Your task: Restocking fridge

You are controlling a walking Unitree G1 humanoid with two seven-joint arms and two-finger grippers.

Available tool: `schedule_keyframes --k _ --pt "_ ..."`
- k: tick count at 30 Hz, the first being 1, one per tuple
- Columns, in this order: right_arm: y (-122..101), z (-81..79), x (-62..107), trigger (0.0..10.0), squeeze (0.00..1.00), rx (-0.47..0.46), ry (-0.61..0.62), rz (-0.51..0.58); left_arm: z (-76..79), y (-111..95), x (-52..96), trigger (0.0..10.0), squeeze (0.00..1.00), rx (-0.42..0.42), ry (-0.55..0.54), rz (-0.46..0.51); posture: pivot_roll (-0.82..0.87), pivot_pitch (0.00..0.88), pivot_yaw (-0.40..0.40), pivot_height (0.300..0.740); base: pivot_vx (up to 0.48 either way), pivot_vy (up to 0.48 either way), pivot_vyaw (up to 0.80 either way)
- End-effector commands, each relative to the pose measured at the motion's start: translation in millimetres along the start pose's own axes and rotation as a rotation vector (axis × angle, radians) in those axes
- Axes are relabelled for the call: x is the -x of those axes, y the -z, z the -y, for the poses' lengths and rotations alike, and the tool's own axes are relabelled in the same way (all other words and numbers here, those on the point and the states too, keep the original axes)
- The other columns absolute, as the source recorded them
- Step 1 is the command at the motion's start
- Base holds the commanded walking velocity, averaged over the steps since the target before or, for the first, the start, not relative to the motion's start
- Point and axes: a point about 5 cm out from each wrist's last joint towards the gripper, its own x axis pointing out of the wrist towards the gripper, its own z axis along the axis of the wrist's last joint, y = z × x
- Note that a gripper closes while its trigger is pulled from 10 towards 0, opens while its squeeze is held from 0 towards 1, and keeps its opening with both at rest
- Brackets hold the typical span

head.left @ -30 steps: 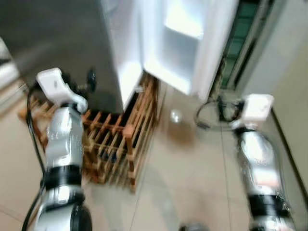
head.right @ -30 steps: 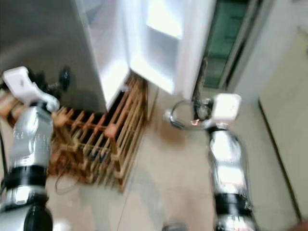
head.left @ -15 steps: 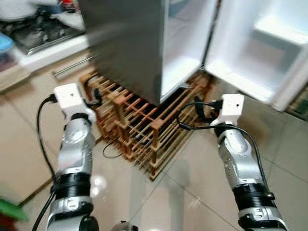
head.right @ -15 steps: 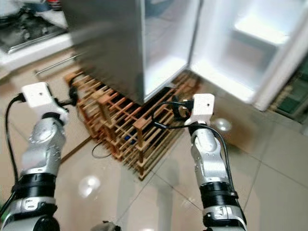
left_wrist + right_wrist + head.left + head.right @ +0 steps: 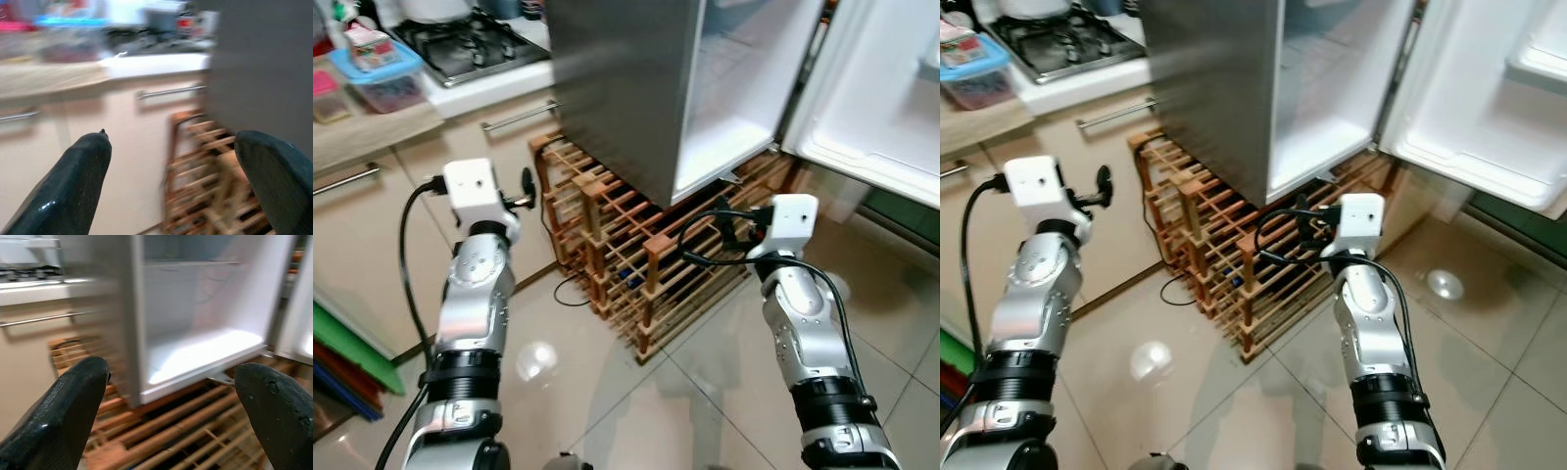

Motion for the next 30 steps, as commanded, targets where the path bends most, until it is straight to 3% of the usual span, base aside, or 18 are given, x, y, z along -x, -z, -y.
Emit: schedule_keyframes --k 1,12,20,30 --pt "-5.0 -6.3 -4.2 10.0 0.00 -0.003 -0.025 0.027 -5.7 1.3 -0.8 10.0 0.00 -0.002 -0.042 -0.018 -0.13 0.000 0.038 0.740 0.262 0.405 0.52" --pt "-10.1 -11.6 -10.1 10.0 0.00 -0.010 -0.041 0.054 9.5 -4.5 -2.8 10.0 0.00 -0.012 0.015 0.015 -0.14 0.000 0.058 0.740 0.049 0.424 0.51" --pt "-9.4 -4.6 -12.6 10.0 0.00 -0.032 -0.002 0.053 22.2 -13.0 -3.2 10.0 0.00 -0.002 0.080 0.067 -0.13 0.000 0.050 0.740 0.032 0.000 0.12" --pt "-15.6 -8.6 -17.5 10.0 0.00 0.024 -0.057 0.067 25.0 -8.0 0.0 10.0 0.00 -0.047 0.065 0.059 -0.13 0.000 0.044 0.740 0.182 -0.409 0.57"
